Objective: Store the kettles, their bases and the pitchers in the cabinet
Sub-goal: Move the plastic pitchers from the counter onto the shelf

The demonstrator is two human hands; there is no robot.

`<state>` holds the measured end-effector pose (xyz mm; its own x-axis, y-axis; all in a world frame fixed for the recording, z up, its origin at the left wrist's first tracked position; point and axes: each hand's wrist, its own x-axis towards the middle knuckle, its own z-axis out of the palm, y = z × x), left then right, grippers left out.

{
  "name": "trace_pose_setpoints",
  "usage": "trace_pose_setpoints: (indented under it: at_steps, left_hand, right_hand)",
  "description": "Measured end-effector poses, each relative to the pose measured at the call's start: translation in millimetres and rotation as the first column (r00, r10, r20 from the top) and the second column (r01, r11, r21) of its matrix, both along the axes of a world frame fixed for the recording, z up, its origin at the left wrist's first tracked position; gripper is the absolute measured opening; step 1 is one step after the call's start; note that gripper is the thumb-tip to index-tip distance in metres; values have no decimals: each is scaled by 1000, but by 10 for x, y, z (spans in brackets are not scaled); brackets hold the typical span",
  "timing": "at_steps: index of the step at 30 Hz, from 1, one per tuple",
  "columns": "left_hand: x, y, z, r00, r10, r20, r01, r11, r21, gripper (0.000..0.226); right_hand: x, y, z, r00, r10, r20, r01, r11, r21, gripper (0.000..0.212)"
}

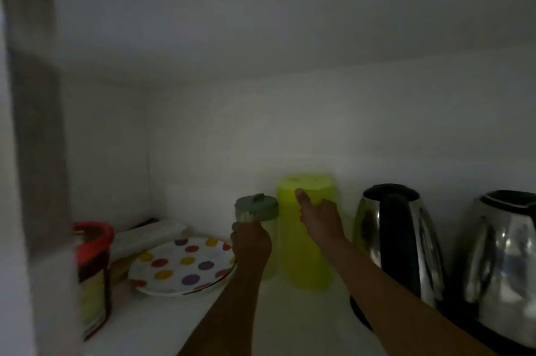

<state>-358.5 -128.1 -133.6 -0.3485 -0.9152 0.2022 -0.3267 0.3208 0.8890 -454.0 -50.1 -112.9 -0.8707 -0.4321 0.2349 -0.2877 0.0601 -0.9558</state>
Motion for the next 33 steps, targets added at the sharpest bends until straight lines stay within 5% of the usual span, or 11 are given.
trace_pose_setpoints:
  at_steps: [4,10,15,22,27,33]
  left_hand:
    - [-162,-30,-45,998,55,-7,-55,998,-6,51]
    - [-29,210,-123,987,152,-57,-138,972,188,57]
    - [412,616,-299,999,-51,-10,51,997,52,46]
    - [1057,1254,-197,980,-182,74,174,979,108,57]
    - [1709,1686,29,957,-238,166,226,970,90,56]
    - [2703,2234,220,979,-197,61,199,979,-34,50]
  right_hand:
    - [-134,16,4,999,-48,-18,48,999,21,84]
    - [80,291,-140,995,-98,-25,101,974,201,75]
    - [623,635,-337,993,-119,19,107,948,300,73]
    - [1411,1327,-381,988,-119,-101,149,913,380,52]
    - [2038,1831,-142,973,-167,-160,207,935,288,39]
    - [2941,2267,-67,962,-127,-241,177,964,197,37]
